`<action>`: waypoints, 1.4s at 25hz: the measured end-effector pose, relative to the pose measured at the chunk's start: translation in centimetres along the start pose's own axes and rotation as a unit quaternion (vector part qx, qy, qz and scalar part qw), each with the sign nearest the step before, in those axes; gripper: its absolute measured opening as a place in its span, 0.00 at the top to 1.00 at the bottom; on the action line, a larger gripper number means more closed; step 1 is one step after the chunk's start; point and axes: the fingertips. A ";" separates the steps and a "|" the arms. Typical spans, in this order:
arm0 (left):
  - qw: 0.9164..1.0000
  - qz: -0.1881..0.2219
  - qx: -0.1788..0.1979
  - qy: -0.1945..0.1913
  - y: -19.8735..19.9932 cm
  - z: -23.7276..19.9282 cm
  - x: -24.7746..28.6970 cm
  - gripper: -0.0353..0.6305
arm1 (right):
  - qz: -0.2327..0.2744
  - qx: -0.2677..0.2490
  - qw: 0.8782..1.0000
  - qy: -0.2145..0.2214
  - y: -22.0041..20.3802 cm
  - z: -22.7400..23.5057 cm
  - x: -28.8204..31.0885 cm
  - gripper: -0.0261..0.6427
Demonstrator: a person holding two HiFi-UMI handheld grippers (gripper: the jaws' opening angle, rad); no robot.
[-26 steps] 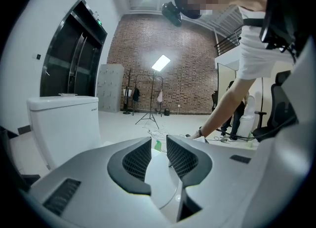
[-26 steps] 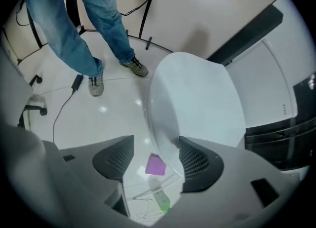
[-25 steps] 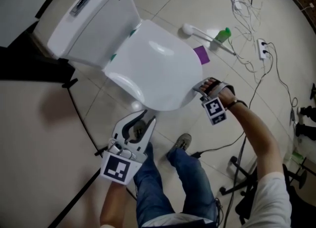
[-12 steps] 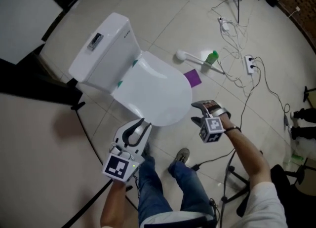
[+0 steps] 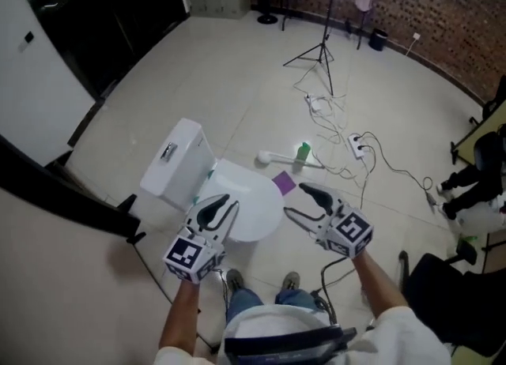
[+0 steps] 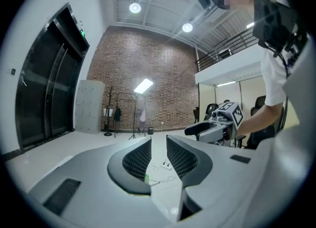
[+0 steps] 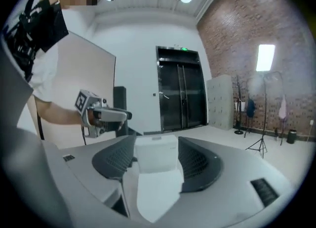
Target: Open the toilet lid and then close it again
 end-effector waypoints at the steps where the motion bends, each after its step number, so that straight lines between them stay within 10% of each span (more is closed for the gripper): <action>1: 1.000 0.009 -0.002 -0.012 0.9 0.6 -0.1 0.81 | 0.015 0.005 1.000 -0.003 0.9 -0.4 -0.5 0.54; 12: 0.997 0.025 0.019 -0.068 2.7 3.5 -1.0 0.81 | 0.028 0.031 0.998 -0.056 0.7 -4.3 -2.1 0.58; 35: 0.999 0.029 0.021 -0.012 2.9 3.8 -2.4 0.82 | 0.035 0.019 0.999 -0.036 1.3 -5.2 -3.0 0.58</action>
Point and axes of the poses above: the fingertips, and each gripper's own axes: x forward along the fingers, z to its right, y out of its top, and after that the axes turned 2 degrees about -y, right-handed
